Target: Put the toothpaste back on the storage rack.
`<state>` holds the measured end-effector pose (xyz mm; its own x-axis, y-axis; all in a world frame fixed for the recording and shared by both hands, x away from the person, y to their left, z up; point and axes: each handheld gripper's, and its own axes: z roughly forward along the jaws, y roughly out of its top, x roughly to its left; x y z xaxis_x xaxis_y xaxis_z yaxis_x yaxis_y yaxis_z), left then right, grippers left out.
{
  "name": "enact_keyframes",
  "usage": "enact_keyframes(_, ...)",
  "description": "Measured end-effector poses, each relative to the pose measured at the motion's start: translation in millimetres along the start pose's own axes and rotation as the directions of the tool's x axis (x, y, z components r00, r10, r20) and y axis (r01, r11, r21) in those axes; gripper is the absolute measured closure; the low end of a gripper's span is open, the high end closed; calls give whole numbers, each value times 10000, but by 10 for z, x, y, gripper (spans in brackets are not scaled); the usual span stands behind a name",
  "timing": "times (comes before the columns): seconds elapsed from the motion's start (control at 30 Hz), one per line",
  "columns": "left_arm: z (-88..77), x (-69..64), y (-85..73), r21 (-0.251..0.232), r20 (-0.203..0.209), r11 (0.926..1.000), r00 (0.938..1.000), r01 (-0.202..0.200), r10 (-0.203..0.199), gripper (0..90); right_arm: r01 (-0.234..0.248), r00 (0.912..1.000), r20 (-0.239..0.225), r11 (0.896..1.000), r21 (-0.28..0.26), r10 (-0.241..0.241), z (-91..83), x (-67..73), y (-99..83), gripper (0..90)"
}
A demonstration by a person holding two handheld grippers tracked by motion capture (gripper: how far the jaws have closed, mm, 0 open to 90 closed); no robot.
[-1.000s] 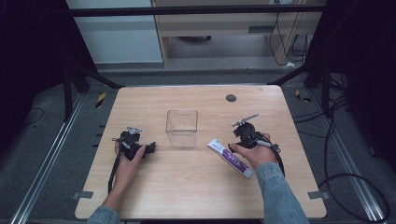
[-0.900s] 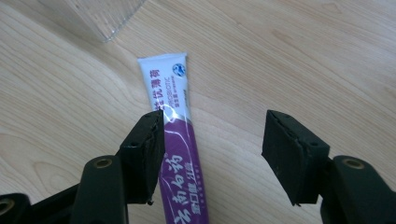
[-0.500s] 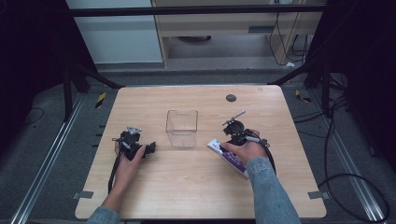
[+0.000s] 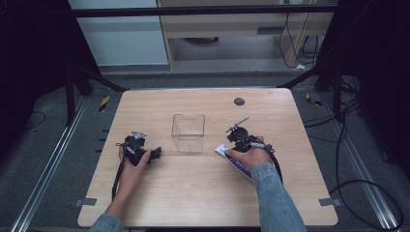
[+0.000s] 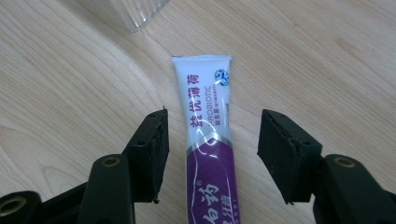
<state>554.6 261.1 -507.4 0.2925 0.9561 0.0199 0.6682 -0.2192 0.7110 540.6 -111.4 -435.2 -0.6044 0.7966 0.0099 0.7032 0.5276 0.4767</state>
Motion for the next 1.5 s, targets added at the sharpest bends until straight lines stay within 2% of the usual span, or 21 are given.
enact_keyframes(0.23, 0, 1, 0, 0, 8, 10000, 10000, -9, 9, 0, 185, 9998, 10, 9992, 344, -186, 118, 31, 12, 371)
enact_keyframes(0.33, -1, 2, -1, 3, 18, 10000, 10000, -22, 22, 0, 164, 9998, 79, 9986, 512, -169, 167, 42, 17, 372)
enact_keyframes(0.5, -1, 2, -1, 2, 20, 10000, 10000, -23, 23, 0, 358, 9993, 57, 9967, 723, -363, 227, 33, 18, 402)
enact_keyframes(0.63, 1, 3, 1, 1, 37, 10000, 10000, -27, 27, 0, 313, 9995, -26, 9958, 855, -312, 280, 24, -4, 438)
enact_keyframes(0.87, 0, 5, 0, 3, 49, 10000, 10000, -47, 47, 0, 325, 9993, 119, 9921, 1212, -342, 358, 10, -39, 488)
enact_keyframes(1.13, 0, 5, 0, 1, 50, 10000, 10000, -46, 46, 0, 236, 9997, 22, 9920, 1242, -241, 383, 0, -61, 534)
enact_keyframes(1.5, 0, 5, 0, 3, 50, 10000, 10000, -51, 51, 0, 427, 9991, -59, 9905, 1309, -423, 379, 8, -48, 608)
